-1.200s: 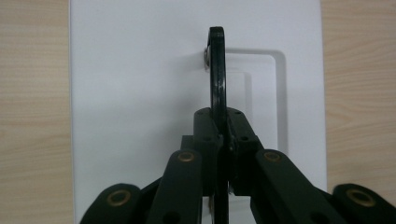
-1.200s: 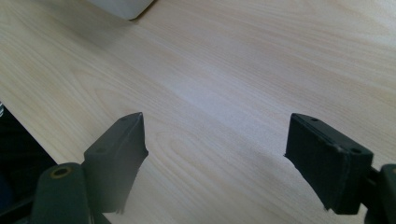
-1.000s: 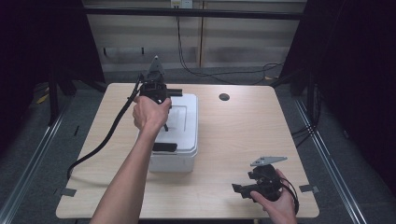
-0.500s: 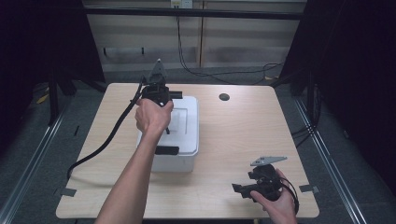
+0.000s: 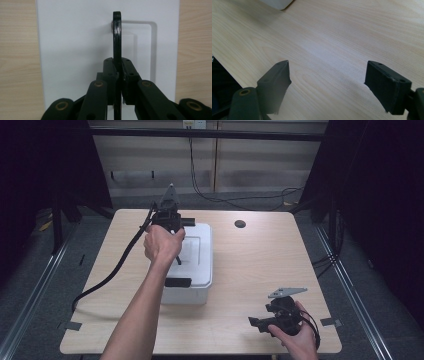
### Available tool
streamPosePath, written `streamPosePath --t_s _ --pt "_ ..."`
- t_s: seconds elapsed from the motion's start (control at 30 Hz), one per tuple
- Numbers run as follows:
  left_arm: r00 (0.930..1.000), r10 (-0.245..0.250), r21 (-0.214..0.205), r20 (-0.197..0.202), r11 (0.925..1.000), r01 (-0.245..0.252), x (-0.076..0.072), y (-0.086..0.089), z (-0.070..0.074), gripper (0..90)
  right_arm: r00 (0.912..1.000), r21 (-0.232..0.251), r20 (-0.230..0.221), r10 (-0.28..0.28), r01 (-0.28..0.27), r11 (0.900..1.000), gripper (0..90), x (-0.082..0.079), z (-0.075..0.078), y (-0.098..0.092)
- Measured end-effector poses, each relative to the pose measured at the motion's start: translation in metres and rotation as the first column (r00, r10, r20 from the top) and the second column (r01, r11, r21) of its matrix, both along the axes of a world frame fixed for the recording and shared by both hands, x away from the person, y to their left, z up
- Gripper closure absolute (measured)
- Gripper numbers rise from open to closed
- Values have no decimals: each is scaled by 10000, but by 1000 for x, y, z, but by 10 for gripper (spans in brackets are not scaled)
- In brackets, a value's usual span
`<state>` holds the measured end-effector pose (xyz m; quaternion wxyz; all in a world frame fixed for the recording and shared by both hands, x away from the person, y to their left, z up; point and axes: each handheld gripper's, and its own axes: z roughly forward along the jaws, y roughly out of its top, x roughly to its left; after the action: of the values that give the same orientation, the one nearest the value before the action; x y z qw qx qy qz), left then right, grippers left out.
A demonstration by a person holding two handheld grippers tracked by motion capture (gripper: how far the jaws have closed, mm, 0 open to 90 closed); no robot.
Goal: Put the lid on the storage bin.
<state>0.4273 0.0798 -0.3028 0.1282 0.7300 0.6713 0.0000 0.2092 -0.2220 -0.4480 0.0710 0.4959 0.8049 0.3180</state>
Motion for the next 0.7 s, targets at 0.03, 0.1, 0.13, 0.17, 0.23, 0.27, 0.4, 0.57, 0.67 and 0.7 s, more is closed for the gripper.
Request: streamPosePath --t_s 0.03,0.1,0.13,0.17,0.23,0.27,0.4,0.57,0.67,0.7 --pt "10000 74 -4 -39 10000 -74 0 0 0 836 10000 -1 -2 1 -1 10000 195 0 0 0" --pt "9999 59 0 -87 10000 -59 1 1 1 833 10000 -2 -6 -13 13 10000 195 0 0 0" --pt "10000 31 -21 -84 10000 -31 1 1 1 816 10000 -2 -7 -14 14 10000 195 0 0 0" --pt "10000 41 -34 -62 10000 -41 1 2 1 813 10000 -5 -5 -8 8 10000 195 0 0 0" --pt "10000 50 42 -76 10000 -50 1 2 1 800 10000 -3 -2 -2 2 10000 195 0 0 0" --pt "10000 38 21 -67 10000 -38 1 3 1 789 10000 -7 -5 -1 1 10000 195 0 0 0" --pt "9997 -188 -73 -156 9998 187 3 5 1 672 10000 -5 -10 -3 3 10000 195 0 0 0" --pt "9973 -729 -122 -124 9973 728 4 9 1 507 10000 -24 -13 6 -6 10000 192 0 0 0" --pt "9927 -1207 -241 0 9924 1206 5 12 3 428 10000 -30 -6 -5 5 10000 188 0 0 0" --pt "9908 -1353 -228 85 9905 1354 5 13 3 402 10000 -29 -18 -27 27 10000 187 0 0 0"
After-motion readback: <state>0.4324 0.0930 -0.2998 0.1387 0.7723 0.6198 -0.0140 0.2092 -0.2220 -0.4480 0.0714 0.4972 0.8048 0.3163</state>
